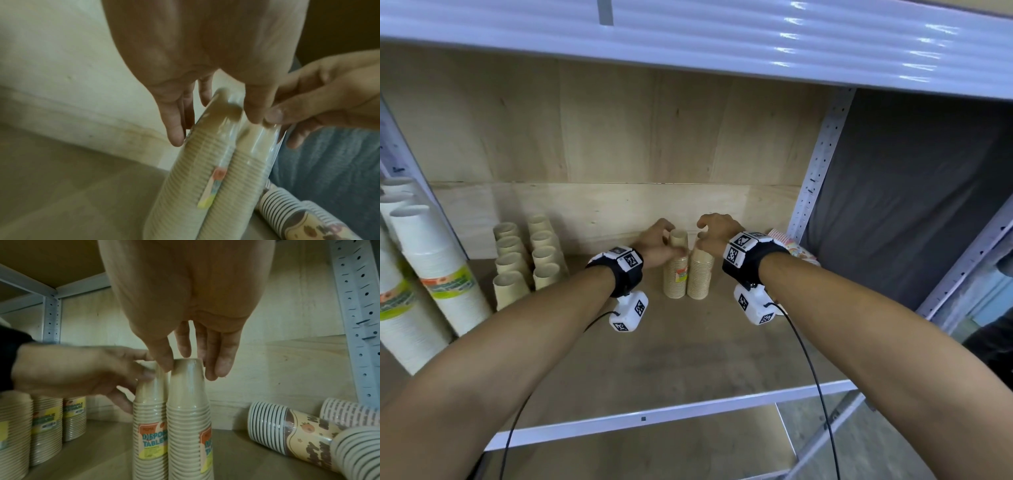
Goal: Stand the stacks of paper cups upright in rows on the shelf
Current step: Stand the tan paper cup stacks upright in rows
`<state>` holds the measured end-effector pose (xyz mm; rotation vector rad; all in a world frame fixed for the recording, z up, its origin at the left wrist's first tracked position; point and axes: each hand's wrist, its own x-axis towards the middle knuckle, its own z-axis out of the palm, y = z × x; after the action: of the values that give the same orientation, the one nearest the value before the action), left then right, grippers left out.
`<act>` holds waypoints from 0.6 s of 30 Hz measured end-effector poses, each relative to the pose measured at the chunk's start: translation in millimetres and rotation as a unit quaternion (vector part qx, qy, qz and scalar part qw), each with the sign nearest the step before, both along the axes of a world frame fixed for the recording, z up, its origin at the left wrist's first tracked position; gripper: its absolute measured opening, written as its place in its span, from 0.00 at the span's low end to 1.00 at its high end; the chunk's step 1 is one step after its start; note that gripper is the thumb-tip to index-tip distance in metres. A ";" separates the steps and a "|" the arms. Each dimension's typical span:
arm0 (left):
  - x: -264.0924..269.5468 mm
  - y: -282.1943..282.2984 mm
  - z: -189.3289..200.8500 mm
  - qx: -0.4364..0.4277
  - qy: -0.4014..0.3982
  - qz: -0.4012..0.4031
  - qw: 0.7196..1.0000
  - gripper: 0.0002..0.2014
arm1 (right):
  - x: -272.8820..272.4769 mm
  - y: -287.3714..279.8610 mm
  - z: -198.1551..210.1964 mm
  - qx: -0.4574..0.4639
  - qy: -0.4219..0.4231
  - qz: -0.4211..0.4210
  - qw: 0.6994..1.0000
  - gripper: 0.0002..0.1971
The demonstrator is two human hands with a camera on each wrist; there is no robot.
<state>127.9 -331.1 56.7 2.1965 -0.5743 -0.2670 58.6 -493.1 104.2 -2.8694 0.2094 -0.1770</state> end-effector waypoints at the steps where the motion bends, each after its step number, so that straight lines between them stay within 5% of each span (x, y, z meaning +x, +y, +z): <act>1: 0.5 -0.2 8.8 -0.006 -0.011 0.009 1.000 0.28 | 0.6 0.4 0.5 -0.001 -0.001 -0.001 1.000 0.20; 10: -4.2 -7.6 38.8 0.044 -0.094 0.009 0.995 0.17 | 5.0 6.8 -5.6 -0.036 -0.012 0.009 0.999 0.14; 18: -4.8 -9.4 39.7 0.028 -0.083 -0.001 0.996 0.13 | 6.1 6.0 -5.0 -0.019 0.011 -0.026 0.999 0.14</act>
<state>123.1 -340.4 96.3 2.2870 -0.6678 -0.1038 64.7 -487.0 99.2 -2.9075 0.2893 -0.1603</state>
